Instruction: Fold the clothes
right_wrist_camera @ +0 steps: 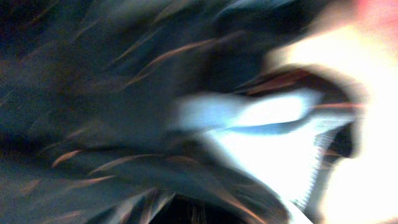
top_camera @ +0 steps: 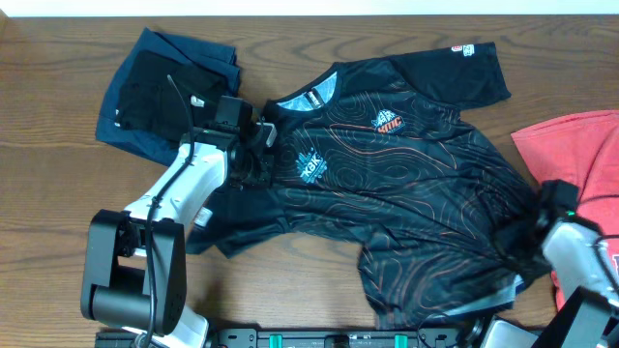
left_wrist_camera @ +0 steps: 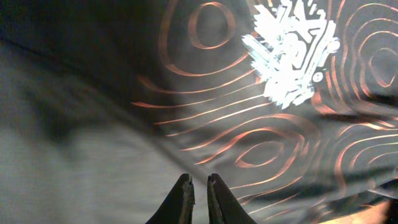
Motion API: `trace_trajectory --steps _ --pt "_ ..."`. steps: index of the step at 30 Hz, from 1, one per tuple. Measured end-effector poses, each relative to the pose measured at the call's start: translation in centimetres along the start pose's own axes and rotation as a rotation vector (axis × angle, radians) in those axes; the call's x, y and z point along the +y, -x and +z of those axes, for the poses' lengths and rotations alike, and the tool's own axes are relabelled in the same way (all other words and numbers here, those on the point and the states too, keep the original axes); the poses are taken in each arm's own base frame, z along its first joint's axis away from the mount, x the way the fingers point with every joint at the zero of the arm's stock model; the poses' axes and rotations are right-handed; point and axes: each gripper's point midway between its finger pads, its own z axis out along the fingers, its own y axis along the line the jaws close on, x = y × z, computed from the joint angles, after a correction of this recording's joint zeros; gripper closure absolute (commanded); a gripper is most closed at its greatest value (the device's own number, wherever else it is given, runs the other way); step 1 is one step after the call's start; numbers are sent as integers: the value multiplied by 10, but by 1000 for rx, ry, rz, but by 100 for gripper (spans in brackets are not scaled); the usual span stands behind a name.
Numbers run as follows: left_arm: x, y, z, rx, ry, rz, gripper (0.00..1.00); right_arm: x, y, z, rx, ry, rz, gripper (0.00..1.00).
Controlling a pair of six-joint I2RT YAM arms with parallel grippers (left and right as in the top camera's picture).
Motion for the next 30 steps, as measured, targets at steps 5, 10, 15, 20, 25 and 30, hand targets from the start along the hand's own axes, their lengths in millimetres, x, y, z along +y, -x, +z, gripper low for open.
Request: trace_trajectory --steps 5,10,15,20,25,30 --pt "0 0 0 0 0 1 84 3 63 -40 -150 -3 74 99" --pt "0 -7 0 27 2 -8 84 26 78 -75 -153 88 -25 99" --pt "9 -14 4 43 45 -26 94 48 62 -88 -70 218 -166 98" --pt "29 -27 18 33 111 -71 94 69 41 -100 8 375 -261 98" --pt "43 -45 20 65 128 -190 94 81 31 -108 46 466 -294 99" --pt "63 -74 11 110 179 -443 94 85 28 -111 58 495 -306 99"
